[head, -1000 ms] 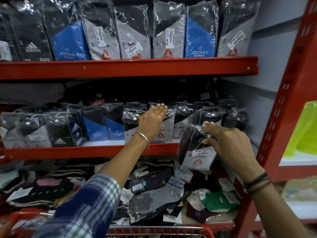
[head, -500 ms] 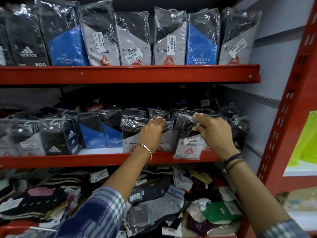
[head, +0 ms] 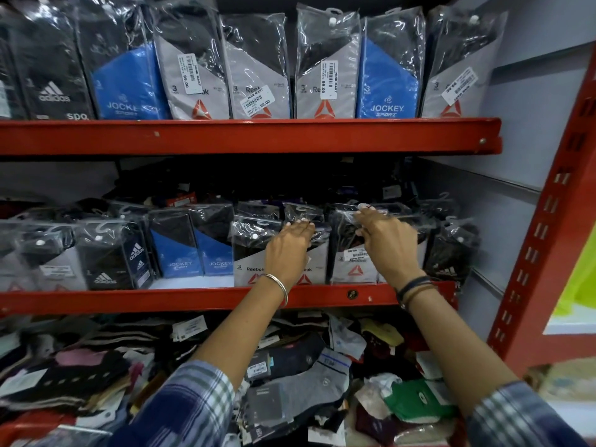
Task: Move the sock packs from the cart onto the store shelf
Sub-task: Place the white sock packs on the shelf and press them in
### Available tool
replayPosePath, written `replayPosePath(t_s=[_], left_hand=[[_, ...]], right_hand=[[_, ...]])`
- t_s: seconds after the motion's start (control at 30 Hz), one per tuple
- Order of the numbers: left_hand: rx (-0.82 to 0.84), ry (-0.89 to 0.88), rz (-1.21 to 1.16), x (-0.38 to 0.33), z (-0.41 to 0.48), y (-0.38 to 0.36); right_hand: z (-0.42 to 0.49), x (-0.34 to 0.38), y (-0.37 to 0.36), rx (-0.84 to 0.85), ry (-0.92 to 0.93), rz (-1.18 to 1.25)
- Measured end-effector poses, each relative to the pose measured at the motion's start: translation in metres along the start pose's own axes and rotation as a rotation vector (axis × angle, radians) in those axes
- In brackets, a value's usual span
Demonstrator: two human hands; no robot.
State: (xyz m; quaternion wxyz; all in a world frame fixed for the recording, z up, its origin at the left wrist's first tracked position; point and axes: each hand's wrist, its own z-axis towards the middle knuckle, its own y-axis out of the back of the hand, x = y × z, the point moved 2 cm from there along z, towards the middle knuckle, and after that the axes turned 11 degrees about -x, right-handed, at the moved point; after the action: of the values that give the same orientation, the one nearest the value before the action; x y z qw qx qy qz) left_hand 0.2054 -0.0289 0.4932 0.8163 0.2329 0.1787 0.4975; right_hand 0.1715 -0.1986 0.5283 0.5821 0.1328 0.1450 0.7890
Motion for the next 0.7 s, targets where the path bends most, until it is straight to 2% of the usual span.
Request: replayPosePath(t_s=[0.33,0.5,0.57,0.7], left_hand=[[-0.007,0.034,0.019,-0.007,-0.009,-0.008],[-0.069,-0.091,0.008,-0.009,-0.022,-0.002],[-0.118,-0.139,-0.047,-0.012,-0.030,0.005],[-0.198,-0.117,-0.156,-0.010,-0.056,0.020]], right_hand=[[-0.027,-0.008,-0.048,0.107,-0.028,-0.036],[-0.036,0.003,-0.040,0.109,0.014,-0.104],[-0.043,0.016,-0.028,0.063,0.027,-0.036],[-0.068,0.050,-0.006,0.032,0.020,0.114]])
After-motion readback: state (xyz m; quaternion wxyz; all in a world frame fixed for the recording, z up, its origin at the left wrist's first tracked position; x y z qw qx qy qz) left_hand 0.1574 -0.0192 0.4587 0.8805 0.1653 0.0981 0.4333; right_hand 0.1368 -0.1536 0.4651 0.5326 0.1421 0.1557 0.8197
